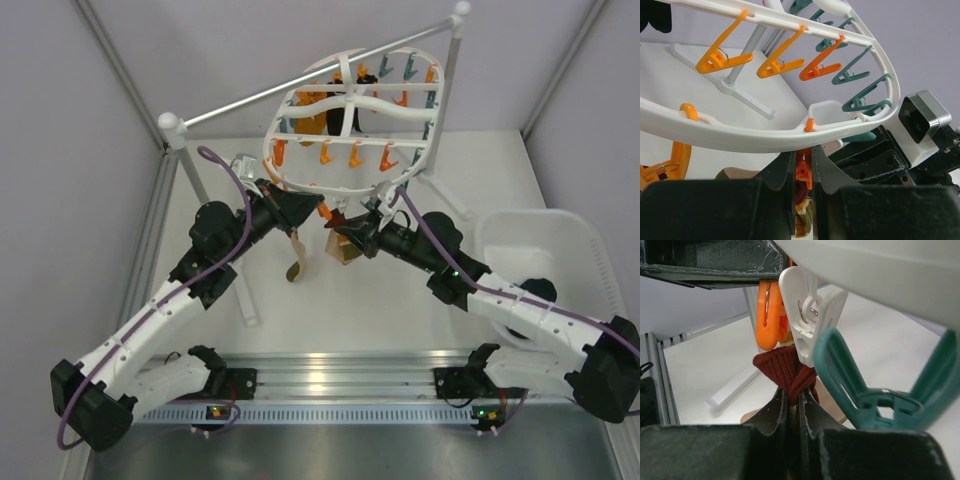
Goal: Clip the socks to the hanger
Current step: Clamp the sock onto the hanger.
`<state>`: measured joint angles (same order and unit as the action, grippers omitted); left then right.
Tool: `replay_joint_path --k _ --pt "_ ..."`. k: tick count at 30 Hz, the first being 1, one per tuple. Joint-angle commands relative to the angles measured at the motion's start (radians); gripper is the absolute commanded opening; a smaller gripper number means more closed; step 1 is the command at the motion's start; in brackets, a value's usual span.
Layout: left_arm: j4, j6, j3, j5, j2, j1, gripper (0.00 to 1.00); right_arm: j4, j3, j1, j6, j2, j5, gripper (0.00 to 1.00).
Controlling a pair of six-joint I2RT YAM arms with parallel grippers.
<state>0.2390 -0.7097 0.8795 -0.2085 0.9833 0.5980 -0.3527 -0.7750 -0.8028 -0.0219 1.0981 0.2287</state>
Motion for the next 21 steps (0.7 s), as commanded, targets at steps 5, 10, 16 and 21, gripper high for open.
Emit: replay_joint_path --k 5,10,16,21 --pt "0.042 -0.022 0.009 -0.02 0.012 -0.003 0.0 -0.084 -0.067 -0.019 -0.016 0.014 -0.009 0.0" --pt "0.049 -0.028 0.01 -0.031 0.021 -0.003 0.0 -0.101 -0.079 -0.019 -0.033 0.022 -0.022 0.0" --pt "0.051 -0.036 0.01 -0.034 0.025 -0.003 0.0 -0.108 -0.089 -0.026 -0.039 0.031 -0.02 0.0" --pt "0.057 -0.04 0.012 -0.038 0.026 -0.003 0.0 -0.112 -0.092 -0.041 -0.039 0.04 -0.019 0.0"
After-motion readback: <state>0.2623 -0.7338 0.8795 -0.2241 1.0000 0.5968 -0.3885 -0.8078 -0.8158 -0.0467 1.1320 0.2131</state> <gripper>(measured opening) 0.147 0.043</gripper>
